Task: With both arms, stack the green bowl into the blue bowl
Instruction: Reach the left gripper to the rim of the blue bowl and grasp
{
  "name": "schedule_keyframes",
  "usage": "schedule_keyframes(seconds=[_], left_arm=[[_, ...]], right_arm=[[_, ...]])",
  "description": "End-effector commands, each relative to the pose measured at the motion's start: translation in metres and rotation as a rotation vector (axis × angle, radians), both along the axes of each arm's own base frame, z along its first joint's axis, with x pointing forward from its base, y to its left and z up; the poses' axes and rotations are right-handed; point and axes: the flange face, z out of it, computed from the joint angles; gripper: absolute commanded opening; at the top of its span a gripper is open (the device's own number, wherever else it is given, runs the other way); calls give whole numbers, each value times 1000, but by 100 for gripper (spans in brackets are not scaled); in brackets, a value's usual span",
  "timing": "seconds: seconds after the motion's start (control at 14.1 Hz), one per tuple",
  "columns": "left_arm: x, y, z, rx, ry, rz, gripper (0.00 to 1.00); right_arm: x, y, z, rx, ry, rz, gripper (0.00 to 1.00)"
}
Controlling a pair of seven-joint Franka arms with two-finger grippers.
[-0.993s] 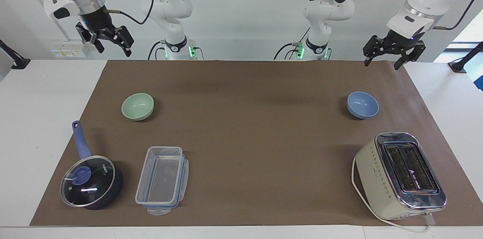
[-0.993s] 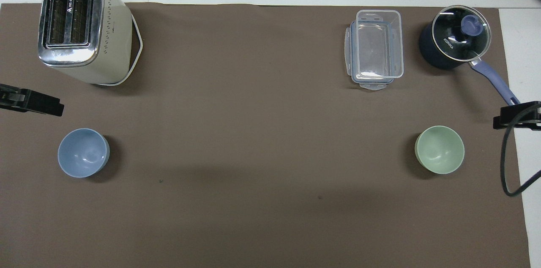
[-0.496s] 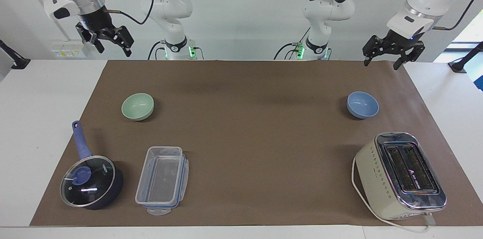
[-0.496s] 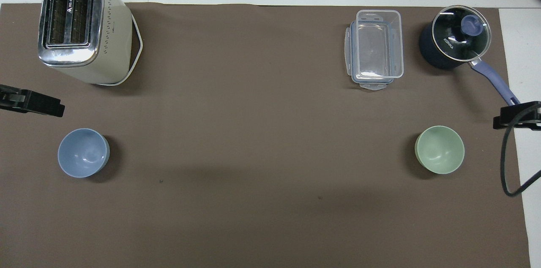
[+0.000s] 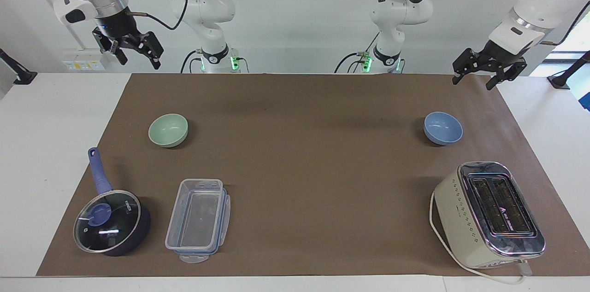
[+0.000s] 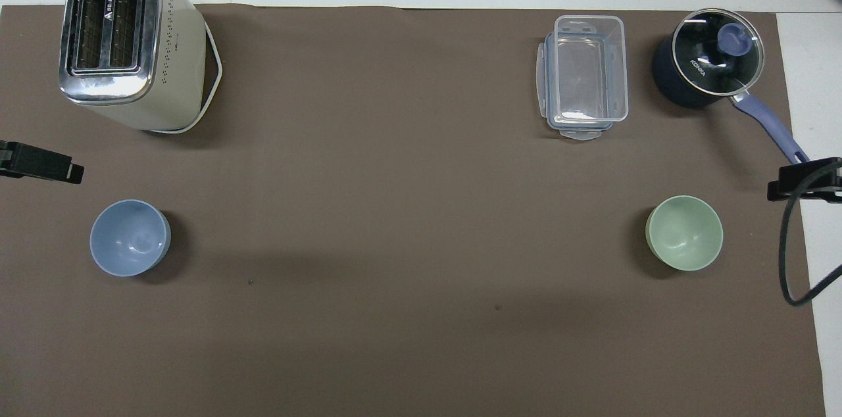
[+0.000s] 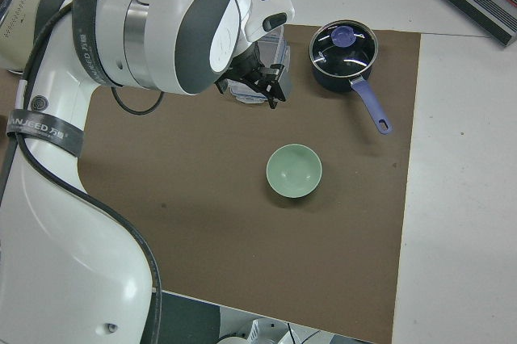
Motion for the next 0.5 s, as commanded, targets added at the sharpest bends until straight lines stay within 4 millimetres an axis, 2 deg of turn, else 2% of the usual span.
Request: schedule_keyframes(seconds=[0.0,0.43], left_arm=[[-6,27,-24,-48,-16,-7,100],[-16,97,-83,-123,-60,-28,100]], right_arm=[[-7,-2,0,23,3,-10,100],[-7,-2,0,23,3,-10,100]])
